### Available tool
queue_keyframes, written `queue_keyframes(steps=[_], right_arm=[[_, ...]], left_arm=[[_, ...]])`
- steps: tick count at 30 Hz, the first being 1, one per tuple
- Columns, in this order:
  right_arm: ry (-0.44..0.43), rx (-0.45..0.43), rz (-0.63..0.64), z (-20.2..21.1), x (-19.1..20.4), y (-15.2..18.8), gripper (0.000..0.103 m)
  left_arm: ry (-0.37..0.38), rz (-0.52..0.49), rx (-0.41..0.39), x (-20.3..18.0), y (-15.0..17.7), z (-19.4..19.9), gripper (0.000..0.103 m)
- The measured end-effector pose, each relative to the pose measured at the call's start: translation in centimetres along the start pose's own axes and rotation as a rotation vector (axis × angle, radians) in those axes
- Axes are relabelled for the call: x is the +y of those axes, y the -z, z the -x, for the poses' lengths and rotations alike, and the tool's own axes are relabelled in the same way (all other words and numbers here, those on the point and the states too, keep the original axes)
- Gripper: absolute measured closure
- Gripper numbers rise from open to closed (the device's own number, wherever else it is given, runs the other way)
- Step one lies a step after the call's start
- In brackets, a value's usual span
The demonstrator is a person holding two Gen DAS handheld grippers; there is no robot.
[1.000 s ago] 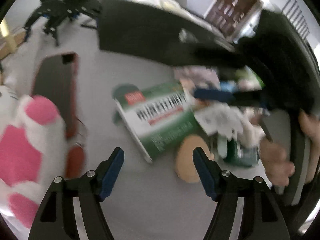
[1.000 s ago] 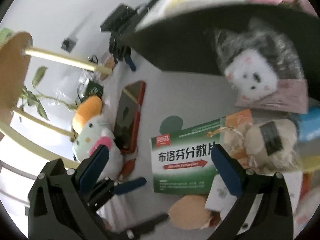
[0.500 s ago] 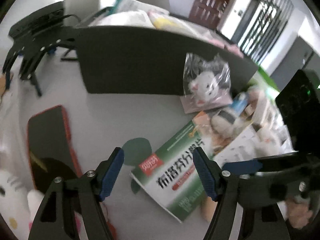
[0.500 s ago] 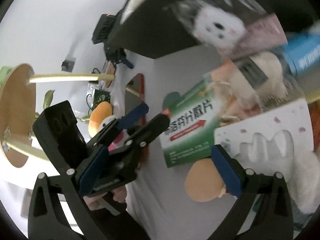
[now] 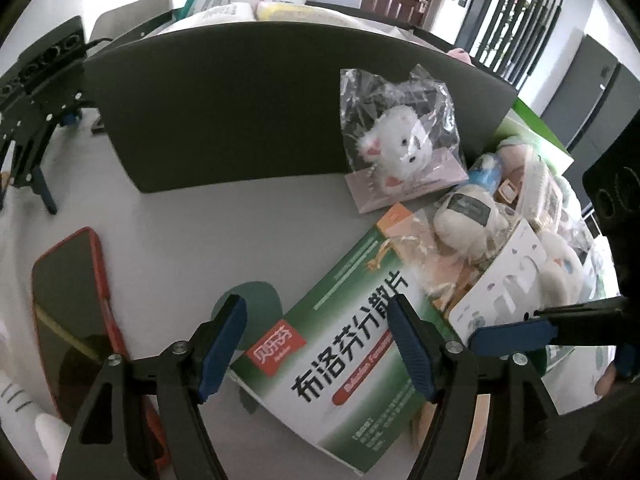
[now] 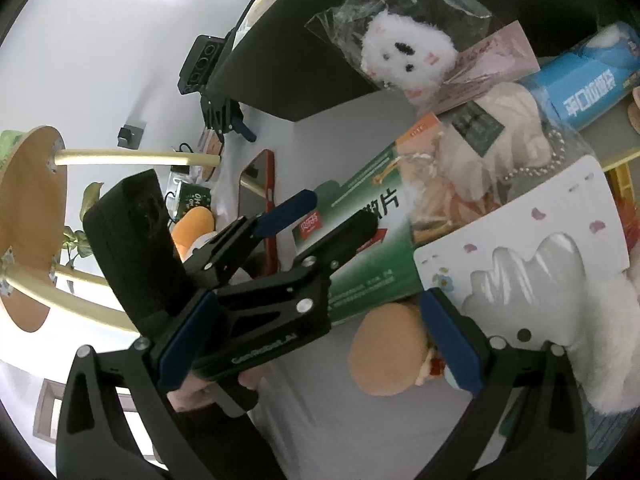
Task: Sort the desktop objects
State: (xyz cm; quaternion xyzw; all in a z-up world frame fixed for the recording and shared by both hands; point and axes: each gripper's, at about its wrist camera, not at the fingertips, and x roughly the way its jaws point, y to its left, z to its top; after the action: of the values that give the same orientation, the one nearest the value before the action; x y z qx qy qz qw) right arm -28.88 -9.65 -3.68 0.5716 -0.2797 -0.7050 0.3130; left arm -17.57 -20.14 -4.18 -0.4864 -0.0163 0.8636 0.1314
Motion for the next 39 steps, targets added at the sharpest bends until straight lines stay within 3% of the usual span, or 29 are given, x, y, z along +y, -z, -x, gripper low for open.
queue_keyframes(steps=[2, 5, 10, 17, 27, 31, 34, 36, 39], right_arm=[[-0.03, 0.009, -0.031, -0.6, -0.5, 0.1, 0.001], [-0.002, -0.044, -0.041, -0.7, -0.6, 0.2, 0.0], [0.019, -0.1, -0.037, -0.6, -0.6, 0.2, 0.0], [-0.091, -0.096, -0.034, -0.5, -1.0, -0.3, 0.0], [-0.096, -0.069, 0.034, -2.1, -0.1, -0.2, 0.0], [-0.078, -0.078, 0.06, -2.2, -0.1, -0.5, 0.001], [-0.002, -0.066, 0.072, -2.9, -0.2, -1.0, 0.009], [0.036, -0.067, 0.076, -3.1, -0.4, -1.3, 0.021], [0.07, -0.068, 0.068, -3.3, -0.6, -2.1, 0.03]], left_arm=[[-0.001, 0.016, -0.001, 0.4, 0.1, -0.2, 0.021], [0.029, 0.062, 0.003, 1.1, 0.6, -0.6, 0.009], [0.035, 0.018, 0.014, -0.5, 1.4, -0.3, 0.009], [0.062, -0.004, 0.043, -2.4, 4.6, 1.1, 0.009], [0.082, 0.096, -0.007, 0.7, 4.5, 5.1, 0.01], [0.065, 0.124, -0.03, 1.9, 3.2, 5.9, 0.017], [0.039, 0.13, -0.04, 2.7, 2.1, 6.4, 0.024], [0.026, 0.144, -0.048, 3.3, 1.5, 6.9, 0.026], [0.019, 0.164, -0.062, 4.4, 0.8, 7.8, 0.027]])
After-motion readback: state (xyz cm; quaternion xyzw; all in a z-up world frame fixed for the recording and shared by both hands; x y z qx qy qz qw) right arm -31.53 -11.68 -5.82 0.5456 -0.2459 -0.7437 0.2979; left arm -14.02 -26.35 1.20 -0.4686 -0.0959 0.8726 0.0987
